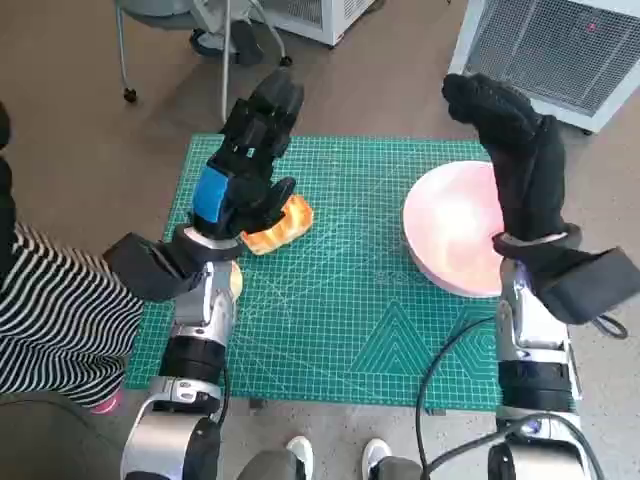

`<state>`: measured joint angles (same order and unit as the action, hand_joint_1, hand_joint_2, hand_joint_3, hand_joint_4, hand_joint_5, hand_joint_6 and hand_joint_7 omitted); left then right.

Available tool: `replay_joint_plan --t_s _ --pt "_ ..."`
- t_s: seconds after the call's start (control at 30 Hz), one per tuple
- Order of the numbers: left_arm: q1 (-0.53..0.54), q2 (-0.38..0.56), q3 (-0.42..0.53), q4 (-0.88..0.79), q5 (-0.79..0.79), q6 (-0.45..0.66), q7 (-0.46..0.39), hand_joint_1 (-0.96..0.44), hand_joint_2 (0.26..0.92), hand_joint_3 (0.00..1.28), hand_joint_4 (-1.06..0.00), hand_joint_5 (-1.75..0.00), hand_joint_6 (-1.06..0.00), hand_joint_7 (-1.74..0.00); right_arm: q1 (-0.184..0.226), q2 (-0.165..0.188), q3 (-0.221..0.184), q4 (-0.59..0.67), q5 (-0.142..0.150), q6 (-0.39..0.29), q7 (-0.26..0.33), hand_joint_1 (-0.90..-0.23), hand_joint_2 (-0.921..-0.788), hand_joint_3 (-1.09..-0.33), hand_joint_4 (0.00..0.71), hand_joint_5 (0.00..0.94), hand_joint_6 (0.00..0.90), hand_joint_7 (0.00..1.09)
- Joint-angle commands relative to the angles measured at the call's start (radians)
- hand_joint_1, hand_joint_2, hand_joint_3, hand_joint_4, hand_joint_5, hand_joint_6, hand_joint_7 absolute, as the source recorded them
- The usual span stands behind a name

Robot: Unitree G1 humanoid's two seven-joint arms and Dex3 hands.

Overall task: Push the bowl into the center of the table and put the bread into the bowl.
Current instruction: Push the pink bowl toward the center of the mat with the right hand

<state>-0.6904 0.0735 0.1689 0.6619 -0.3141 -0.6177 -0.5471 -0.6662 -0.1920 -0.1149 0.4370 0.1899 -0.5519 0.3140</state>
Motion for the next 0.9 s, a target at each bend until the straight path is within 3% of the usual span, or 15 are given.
replay_joint_plan --t_s 0.03,0.9 --pt "-0.016 0.006 -0.003 -0.007 0.003 0.005 0.001 -0.67 0.921 0.45 -0.06 -0.04 0.0 -0.41 0.017 -0.004 -0.003 0.009 -0.004 0.012 0.004 -0.745 -0.921 -0.689 0.146 0.001 -0.001 0.51" --pt "-0.01 0.009 -0.006 -0.017 0.006 0.014 0.001 -0.67 0.921 0.45 -0.07 -0.03 0.0 -0.4 0.02 -0.006 -0.001 0.003 -0.008 0.011 0.004 -0.744 -0.921 -0.69 0.146 0.0 -0.001 0.51"
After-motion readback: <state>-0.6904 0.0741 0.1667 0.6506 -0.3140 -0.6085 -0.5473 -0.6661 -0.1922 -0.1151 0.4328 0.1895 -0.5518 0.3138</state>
